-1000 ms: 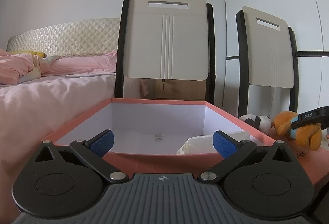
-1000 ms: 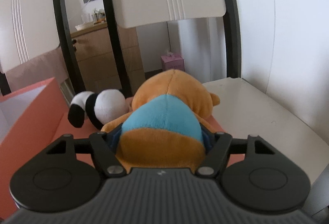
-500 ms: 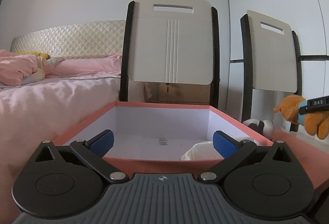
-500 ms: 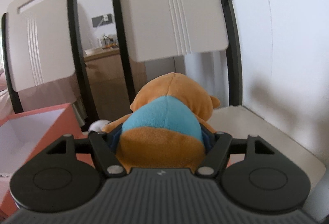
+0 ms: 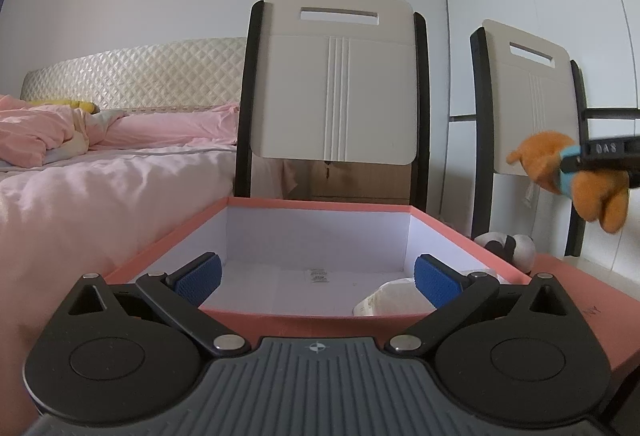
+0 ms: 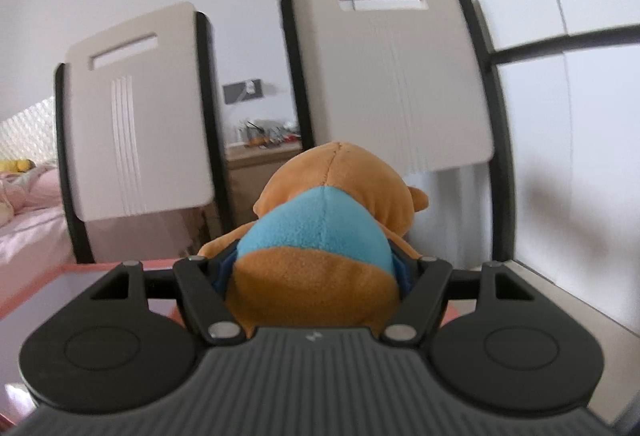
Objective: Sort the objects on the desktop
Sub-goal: 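Lift the orange plush with the right tool and carry it over the box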
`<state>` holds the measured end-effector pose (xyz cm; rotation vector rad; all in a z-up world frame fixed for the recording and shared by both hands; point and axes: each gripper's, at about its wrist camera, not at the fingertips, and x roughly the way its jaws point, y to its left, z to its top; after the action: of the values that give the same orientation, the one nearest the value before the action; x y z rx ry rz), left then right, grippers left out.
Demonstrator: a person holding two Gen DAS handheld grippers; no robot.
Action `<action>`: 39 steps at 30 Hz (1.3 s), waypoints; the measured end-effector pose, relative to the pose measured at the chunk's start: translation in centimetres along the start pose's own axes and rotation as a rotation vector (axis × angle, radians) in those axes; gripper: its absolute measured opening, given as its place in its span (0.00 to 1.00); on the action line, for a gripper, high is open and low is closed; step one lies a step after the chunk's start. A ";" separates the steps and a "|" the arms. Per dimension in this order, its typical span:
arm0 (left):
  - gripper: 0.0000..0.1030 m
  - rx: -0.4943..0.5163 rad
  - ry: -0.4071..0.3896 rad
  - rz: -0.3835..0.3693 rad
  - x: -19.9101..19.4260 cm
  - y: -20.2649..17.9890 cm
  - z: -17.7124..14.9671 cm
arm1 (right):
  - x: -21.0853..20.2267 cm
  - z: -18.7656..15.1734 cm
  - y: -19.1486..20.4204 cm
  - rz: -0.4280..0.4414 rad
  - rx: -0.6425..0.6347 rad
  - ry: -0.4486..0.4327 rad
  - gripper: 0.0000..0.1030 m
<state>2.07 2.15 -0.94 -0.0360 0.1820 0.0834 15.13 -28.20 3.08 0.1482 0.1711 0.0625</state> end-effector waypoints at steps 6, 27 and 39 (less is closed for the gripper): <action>1.00 0.008 -0.001 0.008 -0.1 0.1 0.0 | 0.7 -0.2 3.4 0.078 -0.014 0.005 0.70; 1.00 0.022 0.011 0.035 0.4 0.7 -0.3 | 5.4 -2.6 12.8 0.342 -0.114 0.158 0.70; 1.00 0.029 0.012 0.035 0.3 0.6 -0.3 | 5.8 -2.7 13.0 0.430 -0.111 0.232 0.70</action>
<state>2.29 2.74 -1.33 -0.0045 0.1954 0.1157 19.70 -14.55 1.44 0.0647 0.3642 0.5183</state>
